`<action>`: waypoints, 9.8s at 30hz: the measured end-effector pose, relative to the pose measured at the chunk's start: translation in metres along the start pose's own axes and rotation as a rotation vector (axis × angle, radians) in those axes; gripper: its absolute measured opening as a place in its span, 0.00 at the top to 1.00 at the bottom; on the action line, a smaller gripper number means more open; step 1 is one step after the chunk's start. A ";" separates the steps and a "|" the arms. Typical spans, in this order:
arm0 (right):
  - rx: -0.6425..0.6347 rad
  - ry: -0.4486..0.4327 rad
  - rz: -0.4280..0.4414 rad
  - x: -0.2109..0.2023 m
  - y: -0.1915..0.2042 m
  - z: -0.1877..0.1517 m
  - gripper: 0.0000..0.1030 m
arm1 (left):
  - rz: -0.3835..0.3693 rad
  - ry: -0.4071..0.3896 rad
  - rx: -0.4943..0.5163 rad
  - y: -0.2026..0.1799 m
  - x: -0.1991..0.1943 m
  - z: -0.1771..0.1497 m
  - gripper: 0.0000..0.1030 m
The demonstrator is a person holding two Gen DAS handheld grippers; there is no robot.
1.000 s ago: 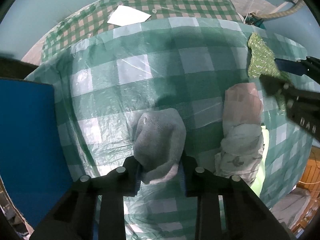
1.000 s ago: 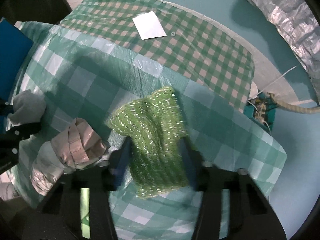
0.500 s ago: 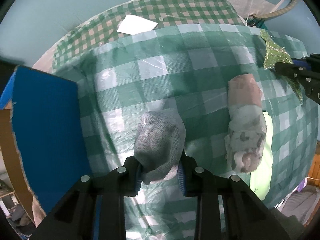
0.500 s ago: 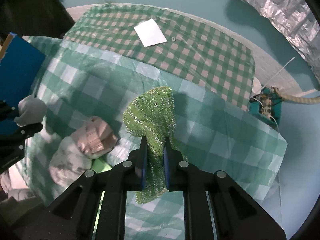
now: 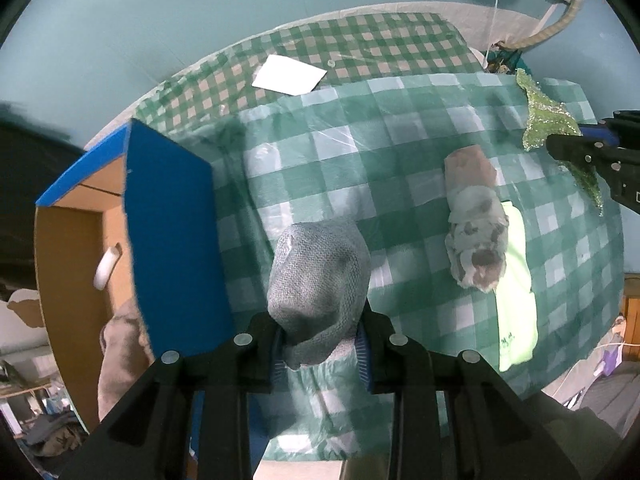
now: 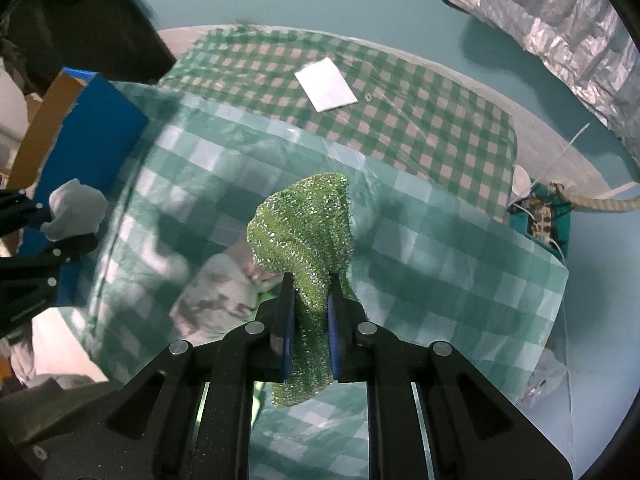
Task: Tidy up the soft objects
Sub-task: 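Carry the grey sock with the left tool and the glittery cloth with the right tool over the box, then open the left tool to drop the grey sock while the right tool drops the glittery cloth, then lower the right tool onto the lime-green towel while the left tool lowers onto the plastic-wrapped bundle, then close the right tool on the lime-green towel while the left tool grips the wrapped bundle, then carry the wrapped bundle with the left tool and the towel with the right tool over the box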
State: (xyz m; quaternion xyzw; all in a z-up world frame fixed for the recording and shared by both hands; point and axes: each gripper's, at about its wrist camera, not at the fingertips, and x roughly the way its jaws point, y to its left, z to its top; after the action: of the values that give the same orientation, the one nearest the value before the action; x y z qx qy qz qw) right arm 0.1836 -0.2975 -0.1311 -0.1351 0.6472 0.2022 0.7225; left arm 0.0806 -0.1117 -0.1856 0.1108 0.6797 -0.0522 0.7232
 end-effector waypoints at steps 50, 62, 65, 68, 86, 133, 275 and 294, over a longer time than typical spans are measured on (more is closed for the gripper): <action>-0.243 -0.117 0.164 -0.082 0.201 0.048 0.88 | 0.095 -0.129 -0.228 0.167 -0.101 -0.088 0.71; -0.329 -0.111 0.194 -0.070 0.264 0.080 0.88 | 0.099 -0.108 -0.300 0.206 -0.092 -0.102 0.71; -0.342 -0.105 0.203 -0.066 0.276 0.085 0.88 | 0.098 -0.096 -0.316 0.215 -0.086 -0.106 0.71; -0.353 -0.095 0.205 -0.059 0.287 0.090 0.88 | 0.091 -0.084 -0.330 0.222 -0.079 -0.108 0.71; -0.317 -0.015 0.221 -0.010 0.320 0.109 0.88 | 0.071 -0.015 -0.376 0.254 -0.039 -0.114 0.71; -0.159 -0.071 0.167 -0.052 0.268 0.069 0.43 | 0.110 -0.096 -0.237 0.209 -0.087 -0.107 0.37; 0.261 -0.040 -0.076 0.000 -0.029 -0.080 0.92 | -0.146 0.057 0.101 -0.115 0.048 0.051 0.53; 0.198 -0.065 -0.062 -0.044 0.000 -0.064 0.92 | -0.094 -0.043 0.128 -0.085 -0.013 0.026 0.53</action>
State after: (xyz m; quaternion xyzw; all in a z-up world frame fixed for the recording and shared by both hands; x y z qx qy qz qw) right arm 0.1240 -0.3321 -0.0951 -0.0767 0.6356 0.1191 0.7589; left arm 0.0861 -0.2011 -0.1789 0.1236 0.6637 -0.1320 0.7258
